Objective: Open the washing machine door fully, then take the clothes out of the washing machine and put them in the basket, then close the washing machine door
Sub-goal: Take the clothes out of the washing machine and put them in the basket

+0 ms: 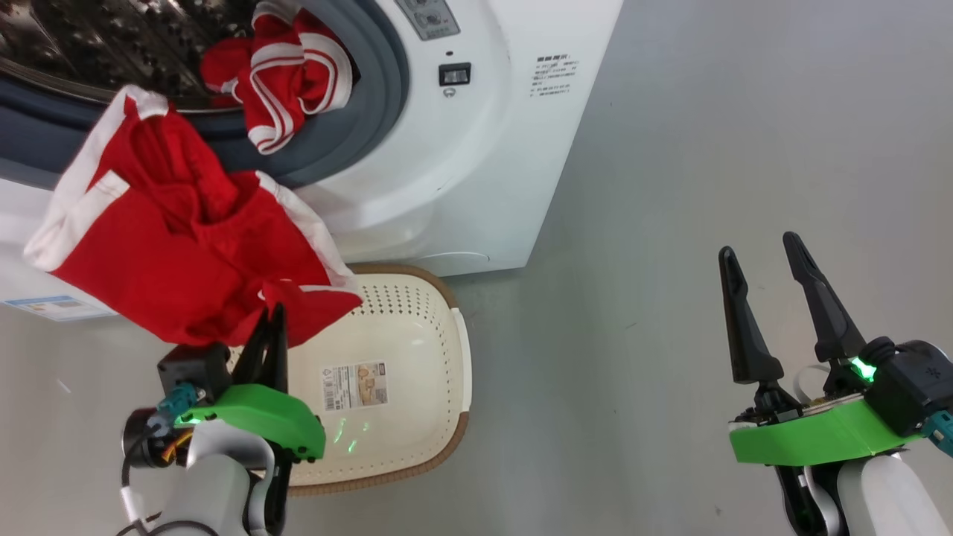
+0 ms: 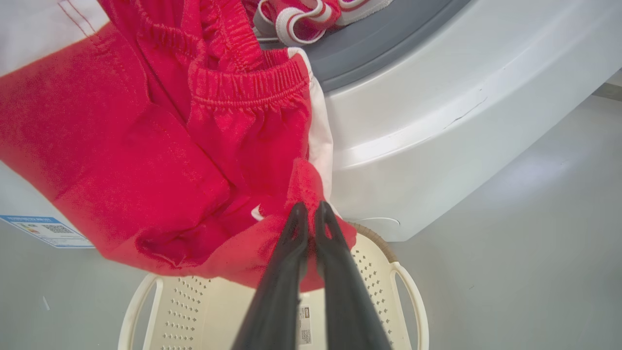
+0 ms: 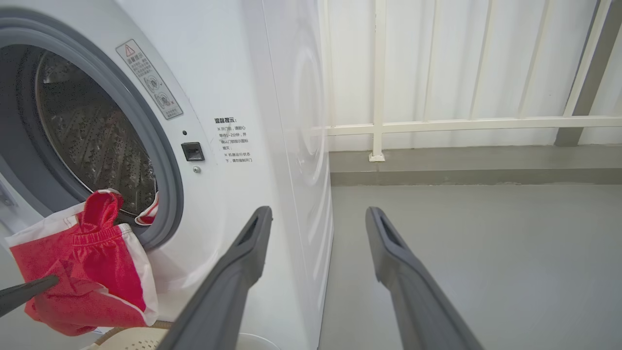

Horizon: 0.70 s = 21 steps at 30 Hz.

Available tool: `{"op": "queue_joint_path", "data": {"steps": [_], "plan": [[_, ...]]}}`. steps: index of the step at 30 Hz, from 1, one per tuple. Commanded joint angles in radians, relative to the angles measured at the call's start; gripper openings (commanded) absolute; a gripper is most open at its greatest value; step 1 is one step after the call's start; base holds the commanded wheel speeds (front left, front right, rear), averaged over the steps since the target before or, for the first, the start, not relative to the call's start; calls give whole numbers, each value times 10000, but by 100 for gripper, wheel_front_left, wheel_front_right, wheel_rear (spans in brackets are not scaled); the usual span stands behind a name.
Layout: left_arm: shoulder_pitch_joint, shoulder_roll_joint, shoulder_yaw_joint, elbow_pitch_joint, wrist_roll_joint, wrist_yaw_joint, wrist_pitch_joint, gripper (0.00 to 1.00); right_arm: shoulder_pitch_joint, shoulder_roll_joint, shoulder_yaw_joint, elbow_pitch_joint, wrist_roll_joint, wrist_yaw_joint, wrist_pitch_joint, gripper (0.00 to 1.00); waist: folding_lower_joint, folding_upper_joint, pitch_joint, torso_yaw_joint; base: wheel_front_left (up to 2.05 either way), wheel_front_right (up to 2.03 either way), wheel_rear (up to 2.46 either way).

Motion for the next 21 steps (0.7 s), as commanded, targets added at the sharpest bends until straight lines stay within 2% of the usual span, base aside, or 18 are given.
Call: {"op": "queue_joint_path", "data": {"steps": [1, 12, 21], "plan": [[-461, 20, 570, 813, -54, -282, -120, 0, -300, -70, 234, -276, 128, 63, -63, 100, 0, 0, 229, -72, 0, 0, 0], [-1253, -266, 971, 3187, -78, -722, -121, 0, -491, -70, 315, -294, 109, 63, -63, 100, 0, 0, 628, -118, 0, 0, 0], [-1909, -349, 1000, 4597, -65, -820, -121, 0, -663, -70, 439, -312, -55, 63, -63, 100, 0, 0, 1025, -293, 0, 0, 0]]}}
